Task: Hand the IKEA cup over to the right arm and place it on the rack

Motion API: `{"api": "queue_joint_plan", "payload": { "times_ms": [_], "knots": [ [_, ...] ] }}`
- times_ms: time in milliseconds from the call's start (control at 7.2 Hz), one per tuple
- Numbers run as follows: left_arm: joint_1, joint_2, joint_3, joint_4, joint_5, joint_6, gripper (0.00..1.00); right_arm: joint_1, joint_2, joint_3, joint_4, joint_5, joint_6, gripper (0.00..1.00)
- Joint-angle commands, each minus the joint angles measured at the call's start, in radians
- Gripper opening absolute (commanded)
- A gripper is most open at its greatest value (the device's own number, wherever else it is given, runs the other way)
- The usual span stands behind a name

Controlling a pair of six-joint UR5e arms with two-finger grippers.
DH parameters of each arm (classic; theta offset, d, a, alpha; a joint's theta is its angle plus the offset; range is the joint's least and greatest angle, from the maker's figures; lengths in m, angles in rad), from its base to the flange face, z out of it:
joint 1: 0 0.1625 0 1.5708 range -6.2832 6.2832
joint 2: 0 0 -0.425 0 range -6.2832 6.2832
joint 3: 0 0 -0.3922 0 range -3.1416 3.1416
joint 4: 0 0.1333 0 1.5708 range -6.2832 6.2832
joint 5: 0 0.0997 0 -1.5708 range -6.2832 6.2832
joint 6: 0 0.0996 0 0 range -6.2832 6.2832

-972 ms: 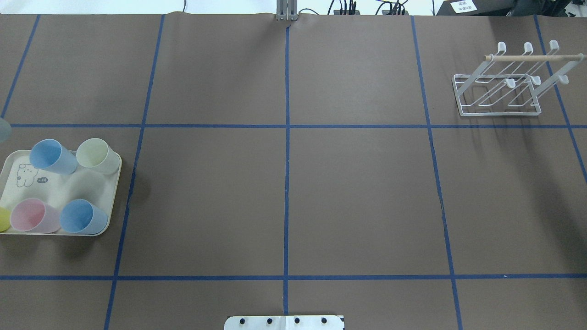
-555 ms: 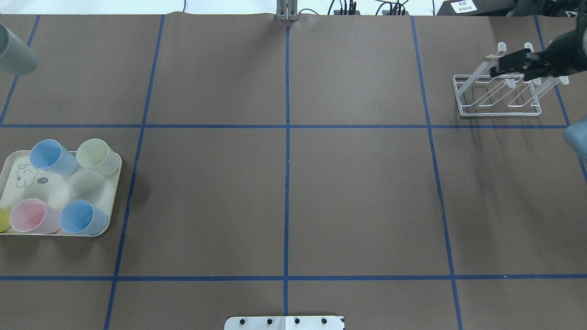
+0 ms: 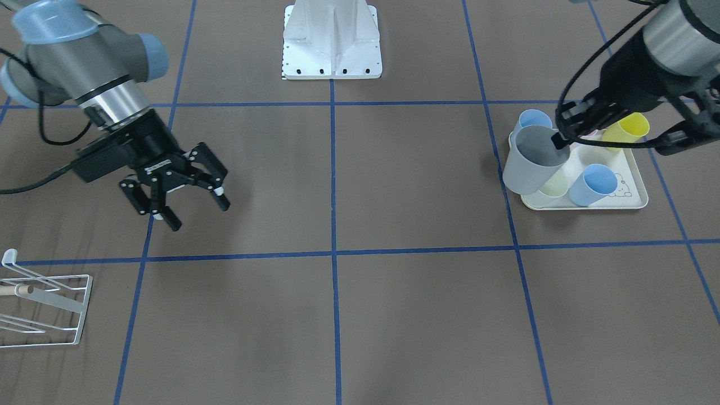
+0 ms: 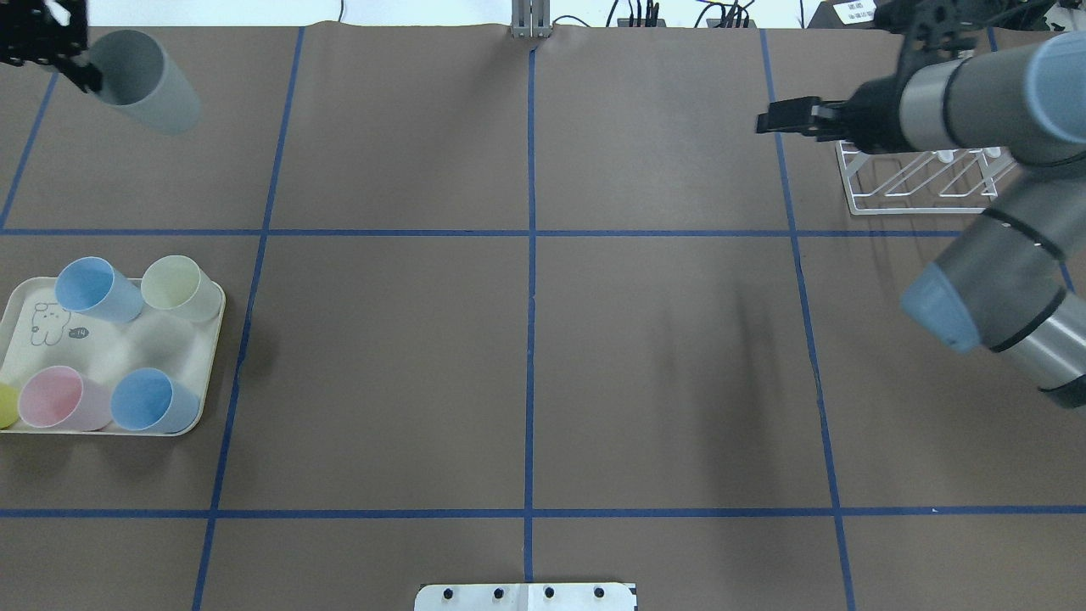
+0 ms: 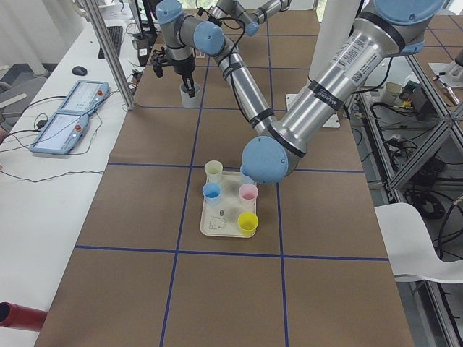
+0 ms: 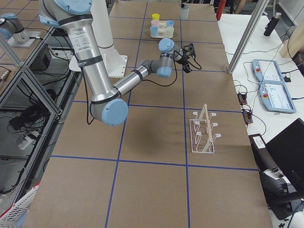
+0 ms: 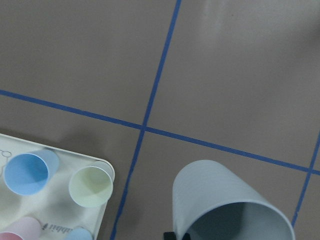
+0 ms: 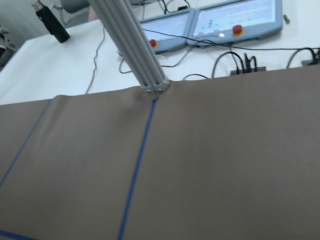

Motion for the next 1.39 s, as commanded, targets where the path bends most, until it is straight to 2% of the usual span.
{"api": "queue_joint_plan", "payload": {
  "times_ms": [0,139,278,555,694,833,972,1110,1249],
  "knots": [
    [0.028,-0.055,0.013,-0.058,-0.174,-0.135,0.0,-0.16,0.097,0.046,0.037,-0.185,0.141,0.99],
    [0.031,-0.055,0.009,-0.174,-0.226,-0.231,0.0,-0.168,0.096,0.042,0.169,-0.185,0.323,0.99],
    [0.032,-0.045,0.003,-0.363,-0.228,-0.371,0.0,-0.183,0.088,0.033,0.323,-0.185,0.449,0.99],
    [0.032,0.021,0.015,-0.768,-0.225,-0.583,0.0,-0.186,0.085,0.027,0.51,-0.182,0.667,0.98],
    [0.032,0.026,0.025,-0.901,-0.219,-0.683,0.0,-0.186,0.087,0.027,0.604,-0.182,0.774,0.98],
    [0.032,0.028,0.027,-1.021,-0.205,-0.798,0.0,-0.188,0.096,0.027,0.65,-0.183,0.847,0.98],
    [0.032,0.029,0.026,-1.172,-0.121,-0.954,0.0,-0.188,0.097,0.025,0.683,-0.185,0.873,0.98],
    [0.034,0.079,0.041,-1.365,-0.06,-1.091,0.0,-0.188,0.097,0.025,0.697,-0.185,0.89,0.98],
    [0.035,0.113,0.091,-1.554,-0.059,-1.226,0.0,-0.188,0.099,0.027,0.704,-0.186,0.901,0.98]
  ]
}}
